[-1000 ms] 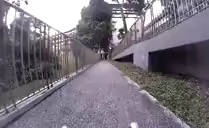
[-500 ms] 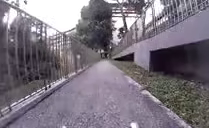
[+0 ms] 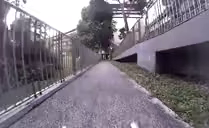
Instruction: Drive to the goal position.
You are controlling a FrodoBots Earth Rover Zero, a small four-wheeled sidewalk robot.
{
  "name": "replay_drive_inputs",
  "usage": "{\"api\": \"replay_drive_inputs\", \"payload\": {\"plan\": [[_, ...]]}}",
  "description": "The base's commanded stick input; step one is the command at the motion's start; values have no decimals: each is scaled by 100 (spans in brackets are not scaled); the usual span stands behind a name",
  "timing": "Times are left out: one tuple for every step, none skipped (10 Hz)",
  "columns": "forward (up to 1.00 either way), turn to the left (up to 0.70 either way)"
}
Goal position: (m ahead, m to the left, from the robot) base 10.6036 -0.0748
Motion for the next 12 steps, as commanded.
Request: {"api": "replay_drive_inputs", "payload": {"plan": [[70, 2], [70, 2], [70, 1], [70, 1], [70, 1], [70, 0], [70, 0], [70, -1], [70, -1], [70, -1], [70, -2], [70, -2]]}}
